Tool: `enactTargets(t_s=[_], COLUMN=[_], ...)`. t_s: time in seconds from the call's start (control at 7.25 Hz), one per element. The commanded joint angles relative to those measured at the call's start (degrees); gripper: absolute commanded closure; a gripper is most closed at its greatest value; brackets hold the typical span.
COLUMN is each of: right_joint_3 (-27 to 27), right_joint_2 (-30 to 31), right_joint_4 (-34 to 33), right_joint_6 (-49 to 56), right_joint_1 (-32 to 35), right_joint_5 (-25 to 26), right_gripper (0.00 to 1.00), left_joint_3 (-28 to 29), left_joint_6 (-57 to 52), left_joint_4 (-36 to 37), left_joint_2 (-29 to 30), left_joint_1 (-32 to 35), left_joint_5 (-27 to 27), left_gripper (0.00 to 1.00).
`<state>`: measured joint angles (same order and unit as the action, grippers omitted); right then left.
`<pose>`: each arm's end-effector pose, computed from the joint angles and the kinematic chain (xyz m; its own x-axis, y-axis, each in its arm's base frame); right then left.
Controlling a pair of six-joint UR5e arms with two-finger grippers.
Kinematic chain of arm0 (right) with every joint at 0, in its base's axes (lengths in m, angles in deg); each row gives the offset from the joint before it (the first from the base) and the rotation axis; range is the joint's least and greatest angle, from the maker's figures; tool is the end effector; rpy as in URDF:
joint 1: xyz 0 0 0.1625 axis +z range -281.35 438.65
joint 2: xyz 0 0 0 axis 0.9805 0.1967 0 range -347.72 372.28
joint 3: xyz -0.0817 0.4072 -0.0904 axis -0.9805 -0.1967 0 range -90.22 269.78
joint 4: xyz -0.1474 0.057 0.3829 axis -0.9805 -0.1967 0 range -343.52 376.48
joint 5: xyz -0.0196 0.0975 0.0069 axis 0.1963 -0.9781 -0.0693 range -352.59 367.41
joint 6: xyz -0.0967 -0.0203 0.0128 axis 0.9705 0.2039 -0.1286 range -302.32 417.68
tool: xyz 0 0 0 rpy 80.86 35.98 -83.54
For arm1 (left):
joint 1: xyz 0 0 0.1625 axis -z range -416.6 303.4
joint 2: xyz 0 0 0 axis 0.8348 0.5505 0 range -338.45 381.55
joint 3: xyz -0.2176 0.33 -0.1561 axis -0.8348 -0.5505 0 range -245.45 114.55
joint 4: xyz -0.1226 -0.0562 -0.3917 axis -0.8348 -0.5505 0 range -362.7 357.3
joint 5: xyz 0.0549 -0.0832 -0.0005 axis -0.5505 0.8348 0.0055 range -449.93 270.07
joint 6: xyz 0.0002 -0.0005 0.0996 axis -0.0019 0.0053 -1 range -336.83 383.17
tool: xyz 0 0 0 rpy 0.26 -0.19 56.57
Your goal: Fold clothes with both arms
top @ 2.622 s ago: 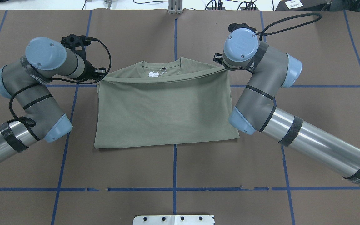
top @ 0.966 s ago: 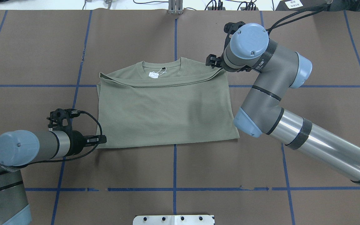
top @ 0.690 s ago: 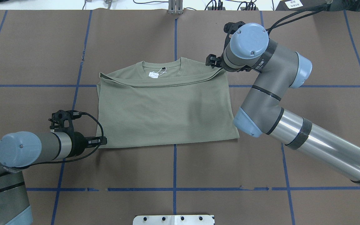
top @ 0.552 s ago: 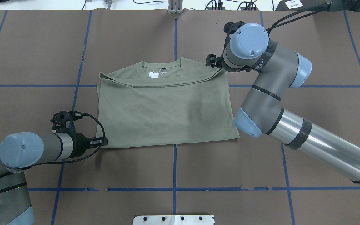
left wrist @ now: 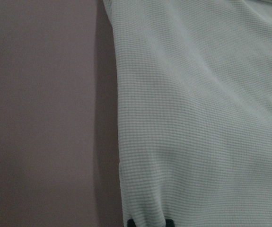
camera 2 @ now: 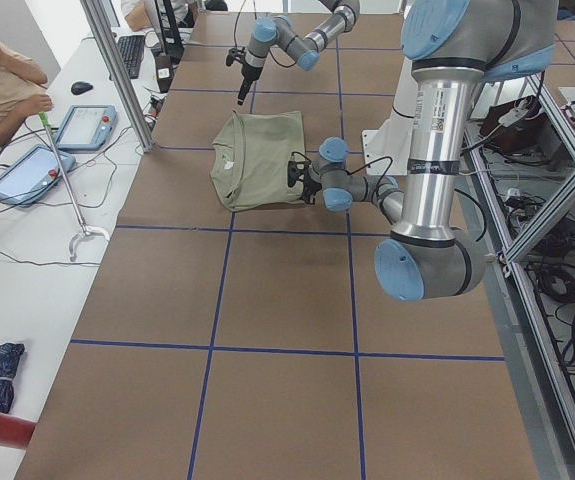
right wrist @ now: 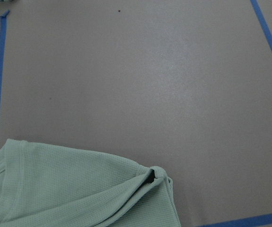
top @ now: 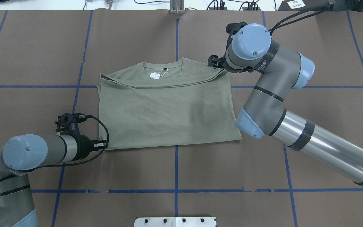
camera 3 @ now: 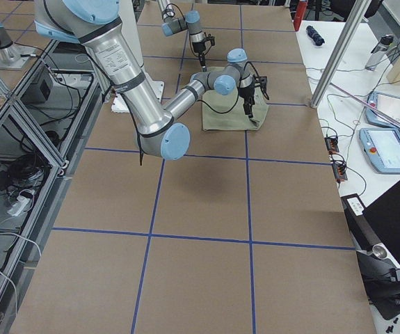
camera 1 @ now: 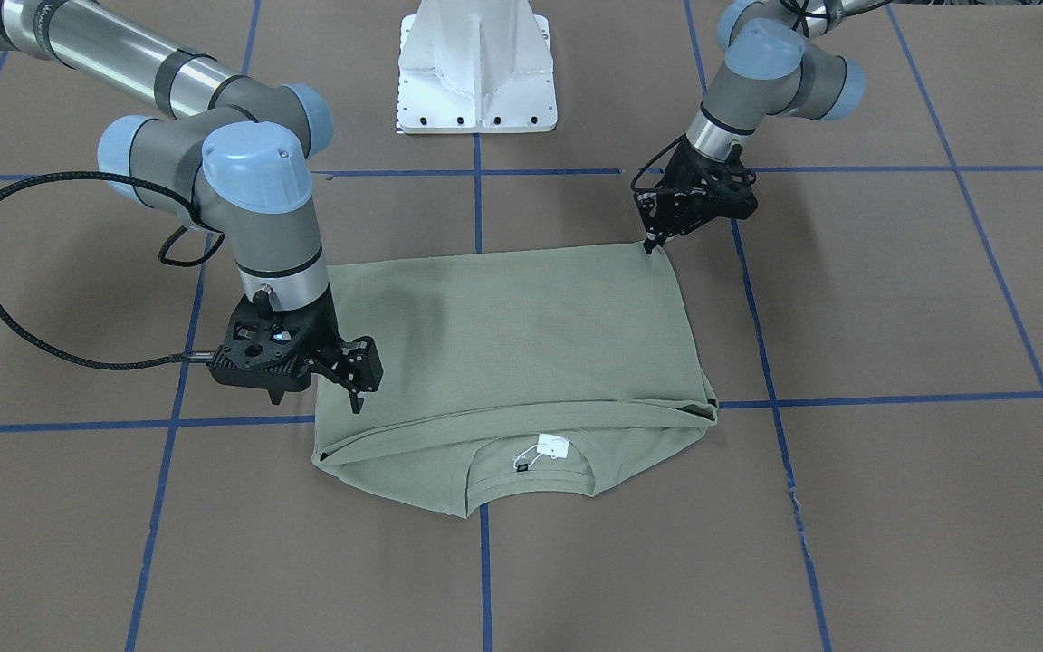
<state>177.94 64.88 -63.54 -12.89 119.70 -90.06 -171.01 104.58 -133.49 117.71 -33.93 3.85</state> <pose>-0.4621 -0.5620 0.2701 0.6914 0.1647 0.7035 -0.3724 0.9156 0.1517 0.4533 -0.3266 0.3973 0.4703 -0.0349 -0.8818 0.2634 0.9592 0.1025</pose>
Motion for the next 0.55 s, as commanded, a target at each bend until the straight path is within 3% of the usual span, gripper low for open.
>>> enactTargets(t_s=[0.0,0.28,0.41], right_joint_3=[0.00,0.00,0.00], right_joint_2=[-0.04,-0.04,0.05], right_joint_4=[0.03,0.03,0.03], right_joint_6=[0.00,-0.09,-0.44], right_joint_1=[0.00,-0.09,-0.26], right_joint_5=[0.00,0.00,0.00], right_gripper=[0.00,0.00,0.00], left_joint_3=[-1.21,0.53,4.71], left_joint_6=[-0.80,-10.85,-16.57], left_joint_4=[0.18,0.62,0.54], left_joint_2=[-1.41,-1.86,-1.08], left_joint_1=[0.79,8.74,14.28], left_joint_5=[0.44,0.18,0.44], left_gripper=[1.00,1.00,1.00])
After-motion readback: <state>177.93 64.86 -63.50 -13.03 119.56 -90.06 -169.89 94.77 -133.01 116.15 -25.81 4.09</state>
